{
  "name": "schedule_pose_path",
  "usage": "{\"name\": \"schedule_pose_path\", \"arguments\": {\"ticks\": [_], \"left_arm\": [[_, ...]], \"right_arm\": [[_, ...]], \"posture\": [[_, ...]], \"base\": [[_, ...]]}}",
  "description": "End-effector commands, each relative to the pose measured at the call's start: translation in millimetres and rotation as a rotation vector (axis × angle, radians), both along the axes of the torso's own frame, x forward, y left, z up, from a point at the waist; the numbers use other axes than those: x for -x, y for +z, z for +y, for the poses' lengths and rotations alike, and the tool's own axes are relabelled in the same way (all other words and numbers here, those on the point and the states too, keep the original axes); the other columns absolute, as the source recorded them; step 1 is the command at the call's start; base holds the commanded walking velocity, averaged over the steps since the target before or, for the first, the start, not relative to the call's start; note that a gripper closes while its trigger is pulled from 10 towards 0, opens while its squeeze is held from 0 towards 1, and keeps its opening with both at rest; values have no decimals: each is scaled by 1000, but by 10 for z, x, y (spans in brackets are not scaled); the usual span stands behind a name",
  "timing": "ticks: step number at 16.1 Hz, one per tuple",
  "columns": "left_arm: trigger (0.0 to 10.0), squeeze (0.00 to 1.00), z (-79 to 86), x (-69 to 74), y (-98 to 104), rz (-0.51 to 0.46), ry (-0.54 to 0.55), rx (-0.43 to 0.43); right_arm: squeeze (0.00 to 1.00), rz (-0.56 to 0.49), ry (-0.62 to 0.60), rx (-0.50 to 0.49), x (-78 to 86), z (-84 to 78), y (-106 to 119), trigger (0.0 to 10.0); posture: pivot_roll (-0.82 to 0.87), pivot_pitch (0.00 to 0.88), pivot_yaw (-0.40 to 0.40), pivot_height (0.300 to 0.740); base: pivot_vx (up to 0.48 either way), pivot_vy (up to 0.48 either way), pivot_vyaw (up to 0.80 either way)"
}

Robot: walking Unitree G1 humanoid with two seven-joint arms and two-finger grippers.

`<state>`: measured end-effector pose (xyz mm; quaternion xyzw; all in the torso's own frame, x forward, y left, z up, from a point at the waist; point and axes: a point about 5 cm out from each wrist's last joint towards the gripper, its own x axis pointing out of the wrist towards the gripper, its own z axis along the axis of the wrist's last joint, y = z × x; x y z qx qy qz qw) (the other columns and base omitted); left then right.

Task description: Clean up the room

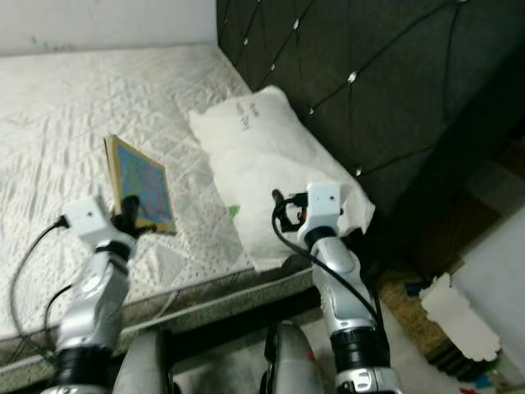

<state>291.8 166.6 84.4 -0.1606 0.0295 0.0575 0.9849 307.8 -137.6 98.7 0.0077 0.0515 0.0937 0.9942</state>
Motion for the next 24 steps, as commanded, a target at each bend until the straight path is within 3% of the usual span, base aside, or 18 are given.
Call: {"name": "schedule_pose_path", "arguments": {"ticks": [1,3,11,15,24], "left_arm": [[10000,0,-55,-71,95,-35,-8,19],[10000,0,-86,-139,130,-46,18,72],[10000,0,71,-250,84,10,147,267],[10000,0,47,-386,135,12,139,341],[10000,0,-62,-600,91,67,92,459]], "right_arm": [[0,-1,-1,1,-13,-17,4,10000],[0,1,-6,-1,-11,-21,2,10000],[0,3,-6,-1,-13,-24,4,10000],[0,-3,-6,5,-15,-37,15,10000],[0,-29,-12,37,31,-173,99,10000]], "posture": [[-105,0,-71,581],[-105,0,-71,581],[-112,2,-75,581],[-122,5,-80,546],[-189,24,-95,536]], "base": [[0,0,0],[0,0,0],[0,0,0],[0,0,0],[0,0,0]]}}
